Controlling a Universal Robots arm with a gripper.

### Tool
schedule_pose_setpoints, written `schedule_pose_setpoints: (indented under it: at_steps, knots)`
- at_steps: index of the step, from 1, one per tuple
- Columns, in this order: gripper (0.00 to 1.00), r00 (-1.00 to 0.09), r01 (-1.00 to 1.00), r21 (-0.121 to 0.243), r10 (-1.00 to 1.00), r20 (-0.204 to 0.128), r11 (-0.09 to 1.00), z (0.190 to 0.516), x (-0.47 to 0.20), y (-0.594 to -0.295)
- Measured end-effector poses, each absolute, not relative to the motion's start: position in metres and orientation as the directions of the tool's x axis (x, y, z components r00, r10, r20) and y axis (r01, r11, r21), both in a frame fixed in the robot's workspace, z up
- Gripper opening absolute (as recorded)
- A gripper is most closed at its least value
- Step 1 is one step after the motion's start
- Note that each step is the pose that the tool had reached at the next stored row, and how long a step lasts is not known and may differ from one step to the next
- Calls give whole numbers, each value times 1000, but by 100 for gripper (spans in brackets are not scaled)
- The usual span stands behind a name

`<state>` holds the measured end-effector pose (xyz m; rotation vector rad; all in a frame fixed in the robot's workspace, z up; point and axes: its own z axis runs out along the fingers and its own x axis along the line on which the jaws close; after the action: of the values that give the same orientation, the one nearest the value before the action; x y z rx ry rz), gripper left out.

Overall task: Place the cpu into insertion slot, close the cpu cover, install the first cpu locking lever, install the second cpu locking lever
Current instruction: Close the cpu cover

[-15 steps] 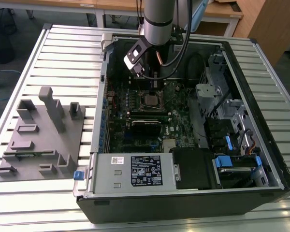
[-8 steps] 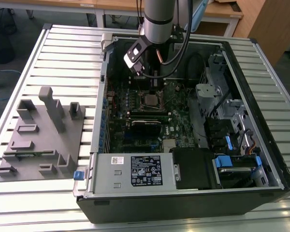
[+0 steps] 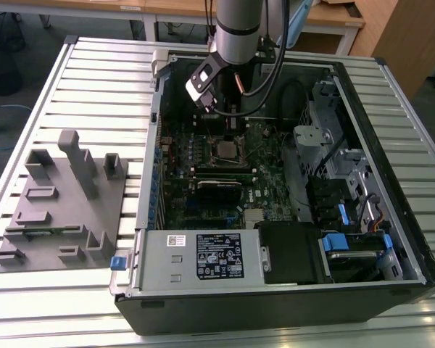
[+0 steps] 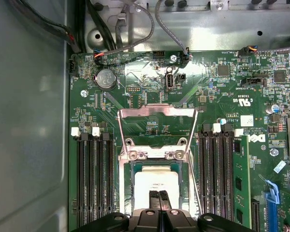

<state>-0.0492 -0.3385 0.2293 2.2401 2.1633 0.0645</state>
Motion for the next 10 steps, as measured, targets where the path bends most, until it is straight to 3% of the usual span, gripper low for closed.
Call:
schedule_pose_setpoints:
  at_steps: [10]
  knots:
    - [10,35,998,48,999,11,-35,230,-49,-338]
